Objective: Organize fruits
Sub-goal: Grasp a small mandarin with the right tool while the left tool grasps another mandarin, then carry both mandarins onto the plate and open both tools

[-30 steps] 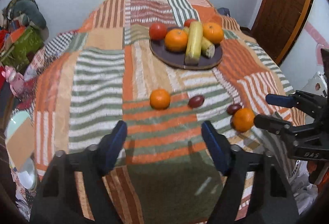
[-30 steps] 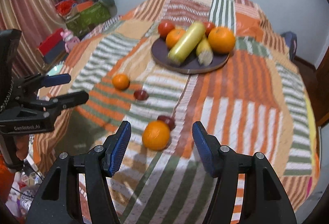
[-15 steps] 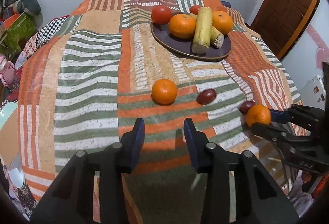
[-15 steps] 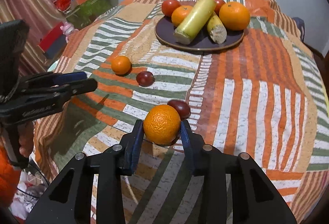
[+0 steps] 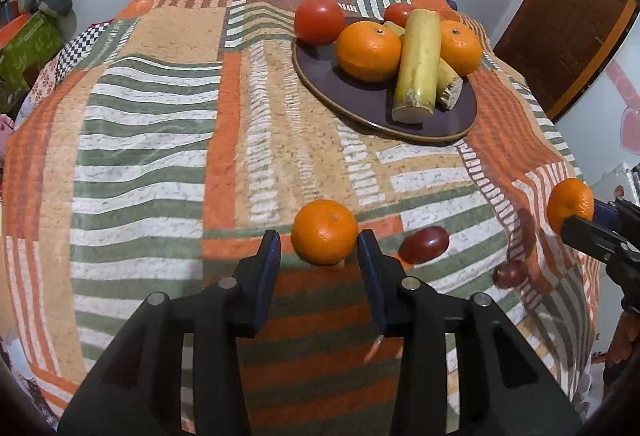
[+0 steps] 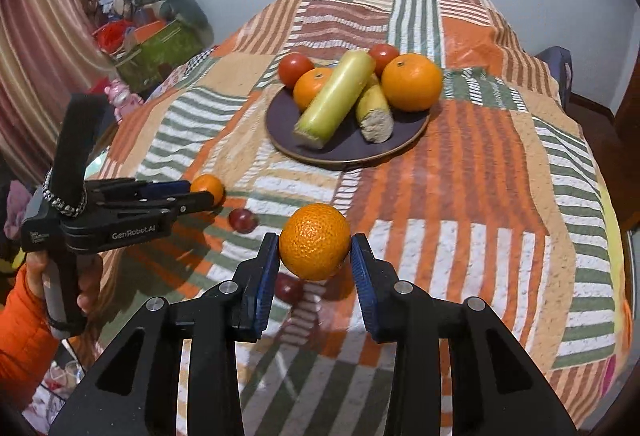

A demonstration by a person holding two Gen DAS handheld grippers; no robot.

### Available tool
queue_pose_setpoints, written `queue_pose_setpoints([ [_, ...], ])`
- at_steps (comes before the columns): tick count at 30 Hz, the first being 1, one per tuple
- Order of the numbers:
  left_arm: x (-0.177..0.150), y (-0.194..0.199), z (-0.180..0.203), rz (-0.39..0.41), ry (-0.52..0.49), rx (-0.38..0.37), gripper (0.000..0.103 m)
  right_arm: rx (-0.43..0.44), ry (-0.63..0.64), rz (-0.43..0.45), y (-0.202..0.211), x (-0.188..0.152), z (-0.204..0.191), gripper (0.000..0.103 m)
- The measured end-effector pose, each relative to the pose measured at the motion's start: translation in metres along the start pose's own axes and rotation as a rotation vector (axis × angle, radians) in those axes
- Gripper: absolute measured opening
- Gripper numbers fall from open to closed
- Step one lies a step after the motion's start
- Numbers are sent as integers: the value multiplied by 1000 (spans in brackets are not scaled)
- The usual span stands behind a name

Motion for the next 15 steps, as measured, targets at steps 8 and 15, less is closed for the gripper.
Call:
queue_pose_setpoints([
  [8, 0, -13, 3, -16, -22, 18, 35, -1, -16, 3, -9, 9, 11, 33],
  [15, 17, 0, 9, 26, -26, 9, 35, 12, -22, 17, -19, 22, 17, 33],
])
Point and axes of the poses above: each gripper's, at about its wrist camera, not at the fingertips, and y roughly against the way its jaws point, z to its right, x to its top, the point moved 8 cm from there along -y, roughly the way its jaws point, and after that the axes turned 14 degrees about z, right-handed, at the moved point
